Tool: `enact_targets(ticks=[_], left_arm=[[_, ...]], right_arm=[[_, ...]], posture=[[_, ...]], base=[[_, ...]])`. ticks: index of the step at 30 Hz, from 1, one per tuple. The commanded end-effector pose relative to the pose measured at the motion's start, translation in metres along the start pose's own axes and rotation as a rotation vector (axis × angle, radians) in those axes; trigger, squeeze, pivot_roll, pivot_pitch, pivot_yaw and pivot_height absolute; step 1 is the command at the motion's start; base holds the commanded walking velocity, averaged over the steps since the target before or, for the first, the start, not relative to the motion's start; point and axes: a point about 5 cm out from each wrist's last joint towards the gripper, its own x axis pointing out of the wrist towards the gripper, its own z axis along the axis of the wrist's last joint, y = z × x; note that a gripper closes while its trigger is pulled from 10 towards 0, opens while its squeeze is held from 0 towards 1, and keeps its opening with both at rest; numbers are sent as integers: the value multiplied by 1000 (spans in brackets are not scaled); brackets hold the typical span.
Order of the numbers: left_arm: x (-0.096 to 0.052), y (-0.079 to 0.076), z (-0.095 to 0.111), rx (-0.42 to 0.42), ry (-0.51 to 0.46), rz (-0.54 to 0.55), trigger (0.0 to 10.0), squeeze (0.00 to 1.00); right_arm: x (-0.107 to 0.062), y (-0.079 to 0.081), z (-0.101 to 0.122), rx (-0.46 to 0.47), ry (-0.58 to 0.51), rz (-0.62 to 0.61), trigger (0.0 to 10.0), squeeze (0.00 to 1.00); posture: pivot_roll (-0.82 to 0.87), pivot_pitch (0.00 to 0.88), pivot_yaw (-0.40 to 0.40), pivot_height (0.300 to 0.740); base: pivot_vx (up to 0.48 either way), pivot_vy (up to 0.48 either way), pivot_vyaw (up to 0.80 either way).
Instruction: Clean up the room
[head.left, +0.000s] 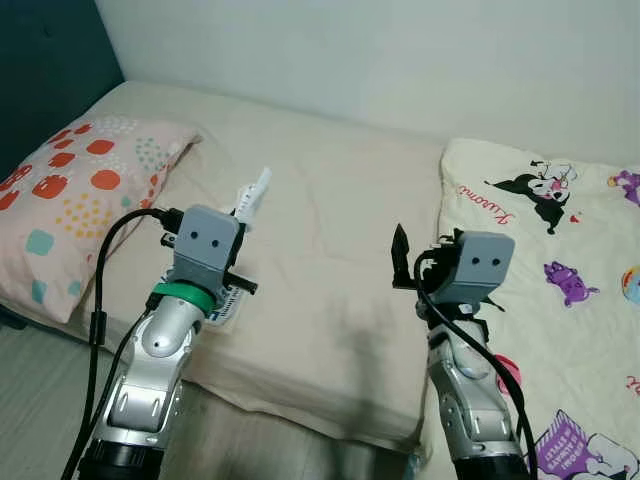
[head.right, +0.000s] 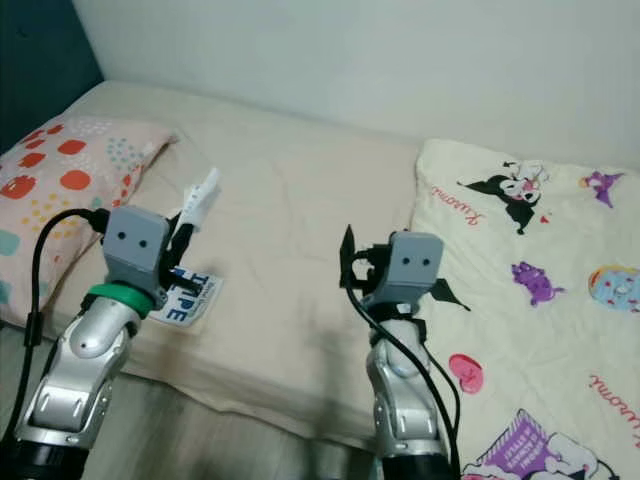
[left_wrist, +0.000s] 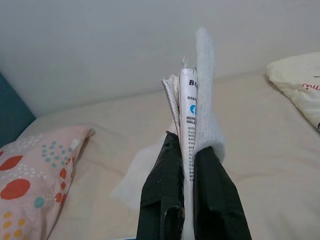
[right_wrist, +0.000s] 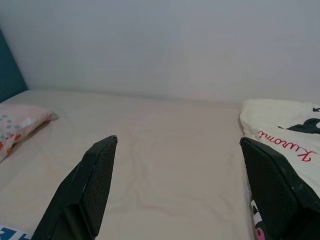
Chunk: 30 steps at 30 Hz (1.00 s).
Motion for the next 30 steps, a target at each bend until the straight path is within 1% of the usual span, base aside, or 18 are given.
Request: enact_targets(ticks=[1, 8, 18, 30], left_arm=[[-3, -2, -8, -15, 35, -1, 10000, 0], [-4, -3, -9, -23, 36, -1, 10000, 0], [-2, -3, -8, -27, 27, 4, 10000, 0], [-1, -3, -7, -29, 24, 5, 10000, 0]], right_arm=[[-2, -1, -5, -4, 17, -1, 10000, 0], [-2, -1, -6, -9, 20, 6, 10000, 0], [0, -1, -5, -13, 18, 15, 10000, 0], [1, -2, -5, -16, 18, 16, 10000, 0]], posture=[[-21, 82, 42, 740], [-22, 68, 43, 740], [-27, 52, 39, 740], [-29, 50, 39, 740]], base=[[0, 0, 0], [-281, 0, 0], [-310, 0, 0], [-321, 0, 0]])
